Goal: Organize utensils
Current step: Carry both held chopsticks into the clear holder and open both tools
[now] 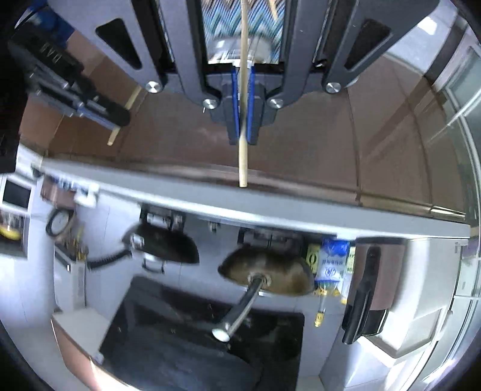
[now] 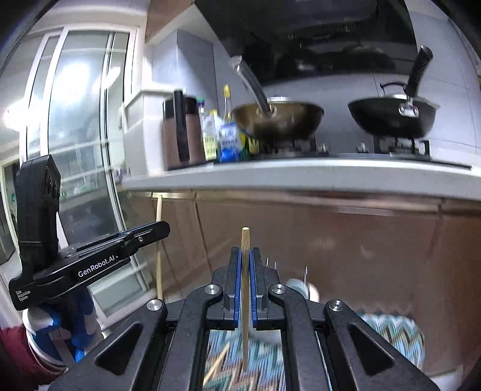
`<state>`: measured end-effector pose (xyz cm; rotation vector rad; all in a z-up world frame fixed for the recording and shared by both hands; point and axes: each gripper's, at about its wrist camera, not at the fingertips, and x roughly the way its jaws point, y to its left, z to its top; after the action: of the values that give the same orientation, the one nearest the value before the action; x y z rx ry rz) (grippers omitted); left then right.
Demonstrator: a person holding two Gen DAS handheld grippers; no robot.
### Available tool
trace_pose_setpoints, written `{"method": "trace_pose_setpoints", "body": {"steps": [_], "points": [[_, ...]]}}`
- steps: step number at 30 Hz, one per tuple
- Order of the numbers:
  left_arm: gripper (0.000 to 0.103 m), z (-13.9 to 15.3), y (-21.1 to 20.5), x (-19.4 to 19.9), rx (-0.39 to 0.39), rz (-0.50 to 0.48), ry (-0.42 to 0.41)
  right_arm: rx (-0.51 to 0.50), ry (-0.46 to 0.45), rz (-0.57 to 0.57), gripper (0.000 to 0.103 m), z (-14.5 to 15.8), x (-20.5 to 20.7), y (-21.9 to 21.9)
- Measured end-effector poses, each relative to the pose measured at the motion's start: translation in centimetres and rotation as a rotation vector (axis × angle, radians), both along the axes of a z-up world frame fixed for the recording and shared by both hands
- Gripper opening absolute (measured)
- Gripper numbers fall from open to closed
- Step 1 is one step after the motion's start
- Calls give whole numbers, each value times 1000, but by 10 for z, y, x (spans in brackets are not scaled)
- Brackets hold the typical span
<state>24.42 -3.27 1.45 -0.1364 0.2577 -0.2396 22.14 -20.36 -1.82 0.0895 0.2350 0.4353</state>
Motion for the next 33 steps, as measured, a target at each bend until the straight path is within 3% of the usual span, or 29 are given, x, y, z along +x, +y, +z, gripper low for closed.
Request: {"method": "trace_pose_setpoints", "body": {"steps": [8,14,18,20,21,23,26,33], "points": [[5,12,-7,54,-108,28,-91,23,-84,-13,5,11,59,12],[5,-21,-16,97,-124,97,-101,11,-52,-45,5,-16,95,19],[6,-50,-22,114,-93,125,-81,-11,-7,-58,5,-40,108,24],[10,-56,-21,114,-90,121,-65,-22,8,-71,6,-49,110,24],[18,-57,-18,113,-95,119,-63,-20,13,-72,8,-50,110,24],[28,-55,-14,106,-97,124,-70,-7,15,-83,20,-49,108,20],[32,-42,-6,88,-85,123,-93,3,-5,-101,35,-41,99,15],[40,-14,11,42,-43,141,-95,-7,-30,-124,39,-22,60,11]]}}
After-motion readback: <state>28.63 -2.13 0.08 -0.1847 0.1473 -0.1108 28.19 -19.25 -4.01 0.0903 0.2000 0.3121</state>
